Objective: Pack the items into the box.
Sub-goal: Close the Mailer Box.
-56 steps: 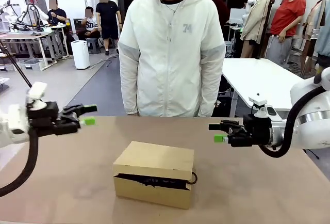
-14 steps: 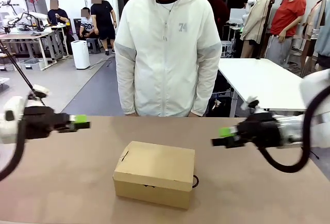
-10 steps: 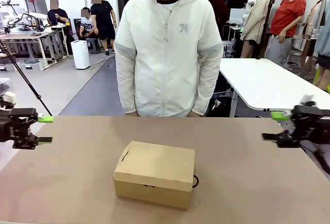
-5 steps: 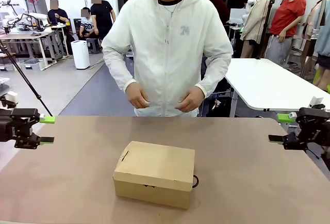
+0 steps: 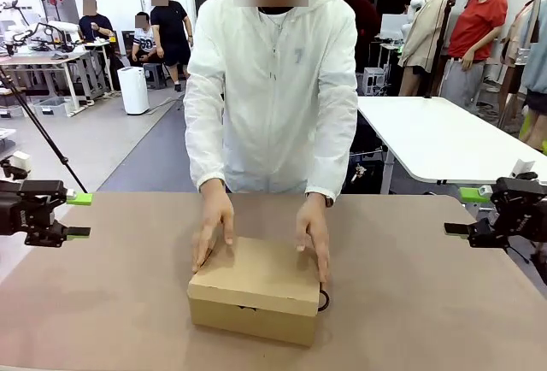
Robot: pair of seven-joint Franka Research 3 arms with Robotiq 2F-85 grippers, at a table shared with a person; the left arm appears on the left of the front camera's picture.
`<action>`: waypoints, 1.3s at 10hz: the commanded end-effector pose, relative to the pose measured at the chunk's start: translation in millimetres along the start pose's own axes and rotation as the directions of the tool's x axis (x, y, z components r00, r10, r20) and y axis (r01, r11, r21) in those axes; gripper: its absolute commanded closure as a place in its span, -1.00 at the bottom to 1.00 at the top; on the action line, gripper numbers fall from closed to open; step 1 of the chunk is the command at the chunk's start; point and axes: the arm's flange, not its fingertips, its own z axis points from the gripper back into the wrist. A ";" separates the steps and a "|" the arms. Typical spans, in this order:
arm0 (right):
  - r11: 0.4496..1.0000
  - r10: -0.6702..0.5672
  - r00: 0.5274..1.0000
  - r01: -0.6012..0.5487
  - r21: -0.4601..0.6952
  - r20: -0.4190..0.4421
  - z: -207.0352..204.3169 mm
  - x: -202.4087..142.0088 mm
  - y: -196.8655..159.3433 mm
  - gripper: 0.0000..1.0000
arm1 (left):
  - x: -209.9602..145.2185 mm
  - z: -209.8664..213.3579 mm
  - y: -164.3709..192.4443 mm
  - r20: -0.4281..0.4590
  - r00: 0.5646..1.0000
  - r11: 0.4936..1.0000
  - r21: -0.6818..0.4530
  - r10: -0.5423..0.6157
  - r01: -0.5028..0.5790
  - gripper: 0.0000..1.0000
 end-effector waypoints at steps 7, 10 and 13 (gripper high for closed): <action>1.000 0.001 1.000 -0.001 0.006 -0.003 -1.3 0.5 4.0 -1.00 | 1.1 0.6 2.0 0.020 1.000 1.000 -0.011 -0.011 0.012 -1.00; 1.000 0.001 1.000 -0.001 0.006 -0.003 -1.3 0.5 4.0 -1.00 | 1.1 0.6 2.0 0.020 1.000 1.000 -0.011 -0.011 0.012 -1.00; 1.000 0.001 1.000 -0.001 0.006 -0.003 -1.3 0.5 4.0 -1.00 | 1.1 0.6 2.0 0.020 1.000 1.000 -0.011 -0.011 0.012 -1.00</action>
